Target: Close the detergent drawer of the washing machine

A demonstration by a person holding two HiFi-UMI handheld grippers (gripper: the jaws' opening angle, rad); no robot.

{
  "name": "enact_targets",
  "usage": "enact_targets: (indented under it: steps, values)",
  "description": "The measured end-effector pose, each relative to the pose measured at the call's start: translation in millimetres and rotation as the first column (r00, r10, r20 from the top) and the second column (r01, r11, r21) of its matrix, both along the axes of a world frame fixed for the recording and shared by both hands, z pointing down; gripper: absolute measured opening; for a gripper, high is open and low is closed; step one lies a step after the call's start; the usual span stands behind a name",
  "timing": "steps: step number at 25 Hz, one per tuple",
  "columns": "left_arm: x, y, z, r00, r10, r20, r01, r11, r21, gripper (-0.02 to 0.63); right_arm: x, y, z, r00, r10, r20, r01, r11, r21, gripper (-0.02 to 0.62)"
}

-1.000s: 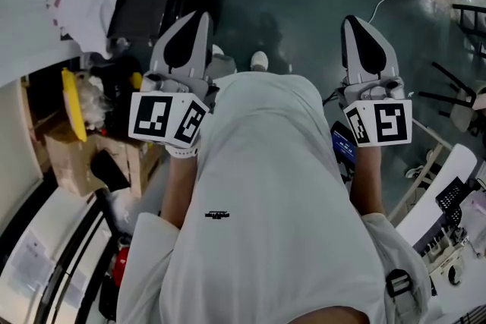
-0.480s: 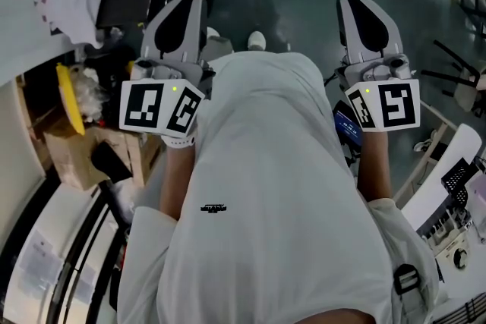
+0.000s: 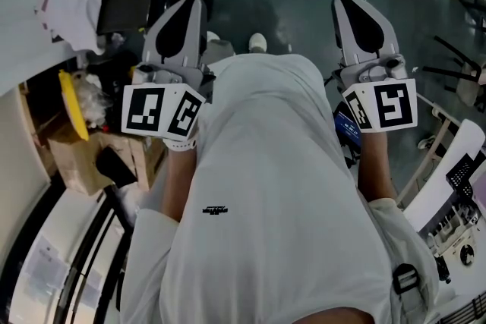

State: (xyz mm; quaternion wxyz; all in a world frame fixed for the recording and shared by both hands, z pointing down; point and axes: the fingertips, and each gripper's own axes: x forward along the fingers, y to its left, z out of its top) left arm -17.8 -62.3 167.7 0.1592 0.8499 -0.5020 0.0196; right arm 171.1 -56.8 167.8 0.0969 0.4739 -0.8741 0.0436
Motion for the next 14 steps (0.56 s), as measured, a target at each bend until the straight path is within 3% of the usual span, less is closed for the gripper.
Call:
enact_targets:
  steps: [14]
  values:
    - [-9.6,-1.8,1.8,1.0,-0.017,-0.007,0.017,1.0,-0.008,0.018,-17.6,-5.5,2.7,1.0,-0.029,0.003,0.029,1.0,-0.009,-0.009]
